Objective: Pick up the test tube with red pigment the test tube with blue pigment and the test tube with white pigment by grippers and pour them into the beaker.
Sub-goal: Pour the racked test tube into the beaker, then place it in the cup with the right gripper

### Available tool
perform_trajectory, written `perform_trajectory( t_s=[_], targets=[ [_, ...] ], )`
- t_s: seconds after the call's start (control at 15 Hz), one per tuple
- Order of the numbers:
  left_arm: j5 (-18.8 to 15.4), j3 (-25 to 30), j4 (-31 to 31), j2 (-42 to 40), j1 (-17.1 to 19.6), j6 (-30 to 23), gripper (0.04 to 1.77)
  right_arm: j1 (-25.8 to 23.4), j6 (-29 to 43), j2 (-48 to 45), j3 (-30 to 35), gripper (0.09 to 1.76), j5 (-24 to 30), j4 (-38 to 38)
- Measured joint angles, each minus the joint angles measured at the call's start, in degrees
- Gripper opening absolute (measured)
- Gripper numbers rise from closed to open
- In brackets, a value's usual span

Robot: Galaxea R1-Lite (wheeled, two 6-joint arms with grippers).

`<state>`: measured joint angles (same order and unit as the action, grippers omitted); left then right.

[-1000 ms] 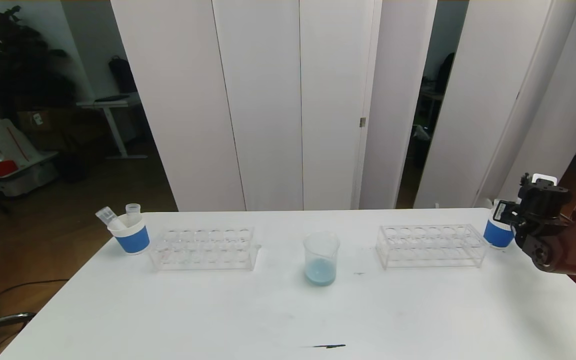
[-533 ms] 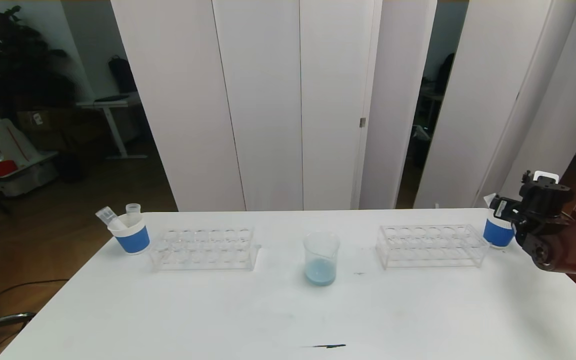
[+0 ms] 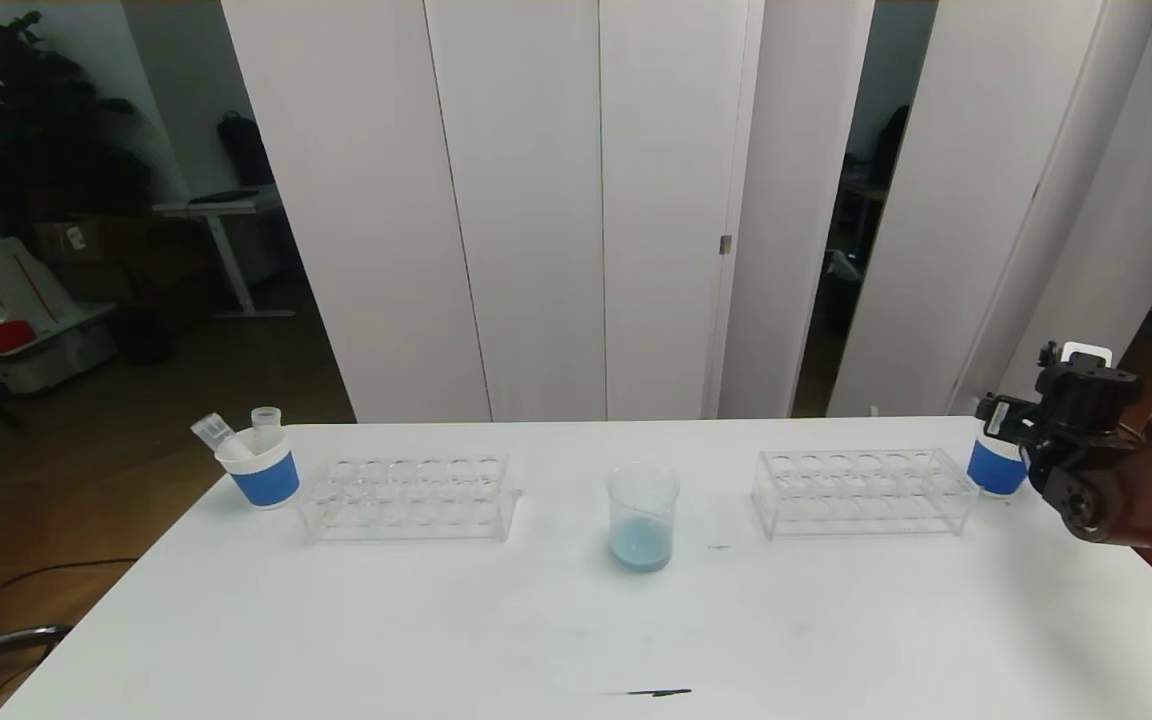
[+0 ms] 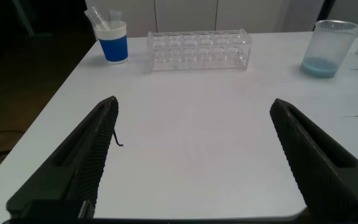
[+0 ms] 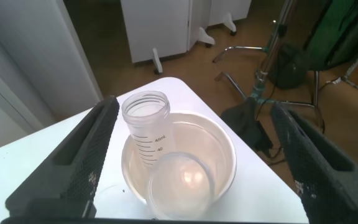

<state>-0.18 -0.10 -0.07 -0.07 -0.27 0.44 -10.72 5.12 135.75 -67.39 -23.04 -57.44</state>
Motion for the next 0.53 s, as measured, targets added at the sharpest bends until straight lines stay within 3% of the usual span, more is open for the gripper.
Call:
perform_trajectory(
  t_s=[0.27,0.53],
  targets=[
    [0.00,0.00,0.00,0.00,0.00,0.00,1.74,0.22,-0.50,-0.55,-0.55,1.73,0.13,0.00],
    [0.00,0.00,0.00,0.00,0.00,0.00,1.74,-0.11,-1.02,-4.47,-1.62,1.73,4.66,0.78]
  ],
)
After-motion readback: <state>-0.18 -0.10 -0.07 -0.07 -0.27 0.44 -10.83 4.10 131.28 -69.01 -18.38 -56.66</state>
